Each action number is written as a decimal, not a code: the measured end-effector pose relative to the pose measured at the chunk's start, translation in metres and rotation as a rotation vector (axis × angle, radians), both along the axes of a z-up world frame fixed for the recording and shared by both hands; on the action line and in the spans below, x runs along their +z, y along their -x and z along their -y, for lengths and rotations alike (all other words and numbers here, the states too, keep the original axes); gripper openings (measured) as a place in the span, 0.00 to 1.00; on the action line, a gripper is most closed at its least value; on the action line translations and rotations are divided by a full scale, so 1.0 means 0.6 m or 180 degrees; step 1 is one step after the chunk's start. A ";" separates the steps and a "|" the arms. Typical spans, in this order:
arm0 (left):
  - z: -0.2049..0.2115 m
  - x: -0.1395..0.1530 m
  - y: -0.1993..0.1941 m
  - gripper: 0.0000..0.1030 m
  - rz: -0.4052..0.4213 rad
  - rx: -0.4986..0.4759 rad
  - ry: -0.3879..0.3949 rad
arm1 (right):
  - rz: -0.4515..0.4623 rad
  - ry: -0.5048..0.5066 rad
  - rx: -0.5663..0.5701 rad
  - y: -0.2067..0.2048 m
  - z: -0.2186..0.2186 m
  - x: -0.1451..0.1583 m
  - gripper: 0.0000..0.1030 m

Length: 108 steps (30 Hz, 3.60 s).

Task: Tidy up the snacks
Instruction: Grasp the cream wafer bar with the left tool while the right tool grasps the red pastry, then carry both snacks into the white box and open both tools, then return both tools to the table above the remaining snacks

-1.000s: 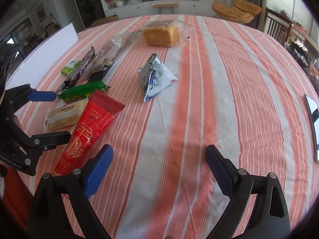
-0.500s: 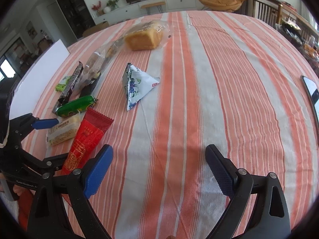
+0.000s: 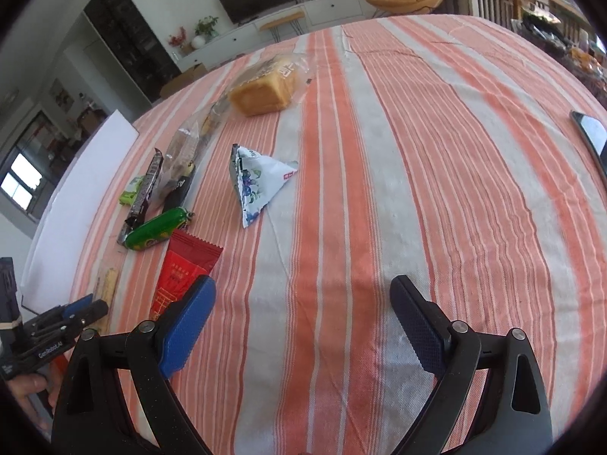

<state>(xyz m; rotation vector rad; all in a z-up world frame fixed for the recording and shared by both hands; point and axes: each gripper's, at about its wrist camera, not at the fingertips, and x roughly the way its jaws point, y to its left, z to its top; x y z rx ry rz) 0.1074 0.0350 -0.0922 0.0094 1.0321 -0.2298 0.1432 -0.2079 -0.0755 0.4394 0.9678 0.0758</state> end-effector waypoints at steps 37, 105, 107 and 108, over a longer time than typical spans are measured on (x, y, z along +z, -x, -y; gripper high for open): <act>-0.237 0.217 0.025 0.27 0.0616 0.0852 0.1209 | -0.0359 -0.0284 0.1469 -0.132 -0.301 0.164 0.12; -0.007 -0.018 -0.006 1.00 0.0371 0.0479 -0.0260 | 0.0331 0.1264 0.0730 -0.023 -0.058 -0.008 0.87; -0.007 -0.018 -0.005 1.00 0.0377 0.0482 -0.0261 | 0.0331 0.1264 0.0730 -0.022 -0.059 -0.008 0.87; -0.006 -0.018 -0.004 1.00 0.0380 0.0483 -0.0262 | 0.0331 0.1264 0.0730 -0.023 -0.058 -0.008 0.87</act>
